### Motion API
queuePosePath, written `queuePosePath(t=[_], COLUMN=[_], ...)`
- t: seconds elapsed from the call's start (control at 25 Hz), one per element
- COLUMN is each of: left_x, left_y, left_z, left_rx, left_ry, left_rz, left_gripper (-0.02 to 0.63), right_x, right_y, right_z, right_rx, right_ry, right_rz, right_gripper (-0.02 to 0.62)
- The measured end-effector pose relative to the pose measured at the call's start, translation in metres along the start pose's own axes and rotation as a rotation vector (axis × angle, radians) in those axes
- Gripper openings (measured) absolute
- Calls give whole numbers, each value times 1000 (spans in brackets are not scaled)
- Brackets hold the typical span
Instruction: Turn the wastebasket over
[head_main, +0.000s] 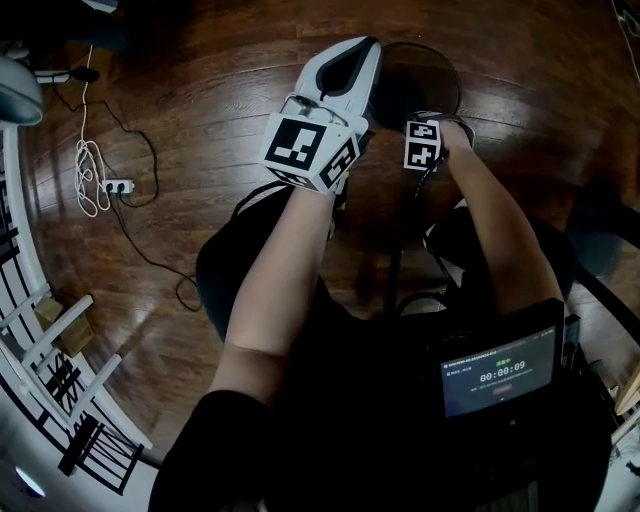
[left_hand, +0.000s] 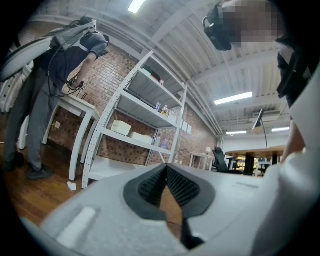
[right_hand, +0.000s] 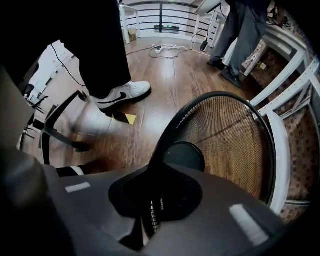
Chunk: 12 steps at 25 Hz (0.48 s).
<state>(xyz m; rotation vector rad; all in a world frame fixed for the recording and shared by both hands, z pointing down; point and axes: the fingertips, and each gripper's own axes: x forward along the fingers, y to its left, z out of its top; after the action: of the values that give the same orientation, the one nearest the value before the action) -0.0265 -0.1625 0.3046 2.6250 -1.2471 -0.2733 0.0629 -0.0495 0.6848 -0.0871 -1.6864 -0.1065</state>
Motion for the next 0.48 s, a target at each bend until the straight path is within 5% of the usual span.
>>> queuePosePath(t=[0.48], left_x=[3], left_y=[-6], left_z=[-2], left_rx=[35], left_ry=[20], left_rz=[-13], left_gripper=[0], right_x=[-28], right_y=[3], right_z=[19], right_rx=[-7], right_ry=[-115], right_rz=[37], right_gripper=[99])
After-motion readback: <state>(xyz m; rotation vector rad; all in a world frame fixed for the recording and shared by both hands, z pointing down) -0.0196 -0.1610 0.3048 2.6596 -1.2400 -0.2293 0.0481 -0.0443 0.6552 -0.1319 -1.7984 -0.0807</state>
